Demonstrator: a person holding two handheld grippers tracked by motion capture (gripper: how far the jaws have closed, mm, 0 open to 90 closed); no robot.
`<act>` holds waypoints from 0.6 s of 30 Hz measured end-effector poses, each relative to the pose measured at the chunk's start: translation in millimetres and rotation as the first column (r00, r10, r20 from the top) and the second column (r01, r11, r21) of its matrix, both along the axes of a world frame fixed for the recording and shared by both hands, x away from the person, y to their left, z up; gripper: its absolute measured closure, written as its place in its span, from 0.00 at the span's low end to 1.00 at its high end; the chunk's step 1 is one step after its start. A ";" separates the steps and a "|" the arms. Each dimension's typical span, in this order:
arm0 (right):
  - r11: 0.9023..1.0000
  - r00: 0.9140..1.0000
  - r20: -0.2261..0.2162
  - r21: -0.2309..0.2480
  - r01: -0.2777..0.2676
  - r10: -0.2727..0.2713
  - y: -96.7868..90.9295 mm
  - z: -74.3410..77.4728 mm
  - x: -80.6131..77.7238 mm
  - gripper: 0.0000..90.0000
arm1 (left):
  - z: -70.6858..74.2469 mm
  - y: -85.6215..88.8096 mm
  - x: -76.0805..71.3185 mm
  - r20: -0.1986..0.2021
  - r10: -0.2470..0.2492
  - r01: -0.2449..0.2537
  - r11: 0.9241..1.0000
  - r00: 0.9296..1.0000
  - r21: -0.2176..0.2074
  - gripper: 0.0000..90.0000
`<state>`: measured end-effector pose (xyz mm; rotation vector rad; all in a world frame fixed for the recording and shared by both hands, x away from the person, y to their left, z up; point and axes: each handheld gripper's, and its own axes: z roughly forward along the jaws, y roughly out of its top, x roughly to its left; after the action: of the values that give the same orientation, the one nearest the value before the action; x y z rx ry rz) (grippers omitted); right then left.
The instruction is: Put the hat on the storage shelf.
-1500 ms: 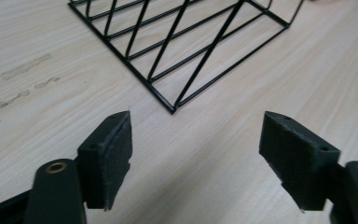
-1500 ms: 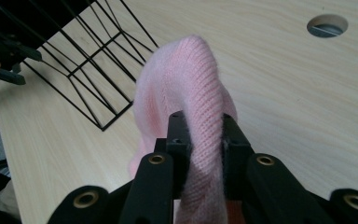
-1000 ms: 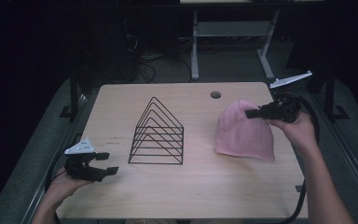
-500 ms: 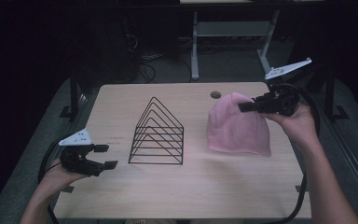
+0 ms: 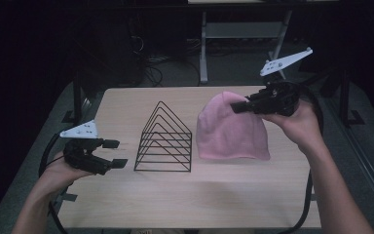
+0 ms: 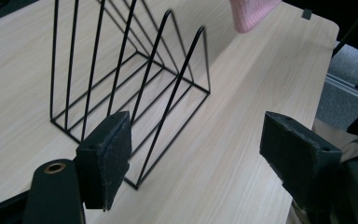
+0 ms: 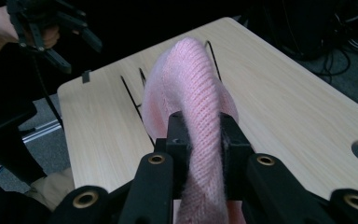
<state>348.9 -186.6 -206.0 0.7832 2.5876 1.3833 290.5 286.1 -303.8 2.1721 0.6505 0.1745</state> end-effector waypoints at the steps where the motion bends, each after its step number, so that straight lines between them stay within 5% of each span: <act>1: 1.000 1.000 0.004 0.001 -0.007 0.007 2.5 2.5 -0.6 0.86 | 1.5 -2.2 0.5 0.003 -0.005 0.005 1.000 1.000 -0.001 0.28; 18: 0.993 0.991 0.064 0.019 -0.119 0.118 46.9 35.9 -11.0 0.86 | 21.3 -39.6 7.4 0.009 -0.089 0.089 0.996 0.996 0.004 0.28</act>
<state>337.9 -139.7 -170.1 0.5876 2.6131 1.4460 297.9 246.6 -282.5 2.1981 0.5475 0.1380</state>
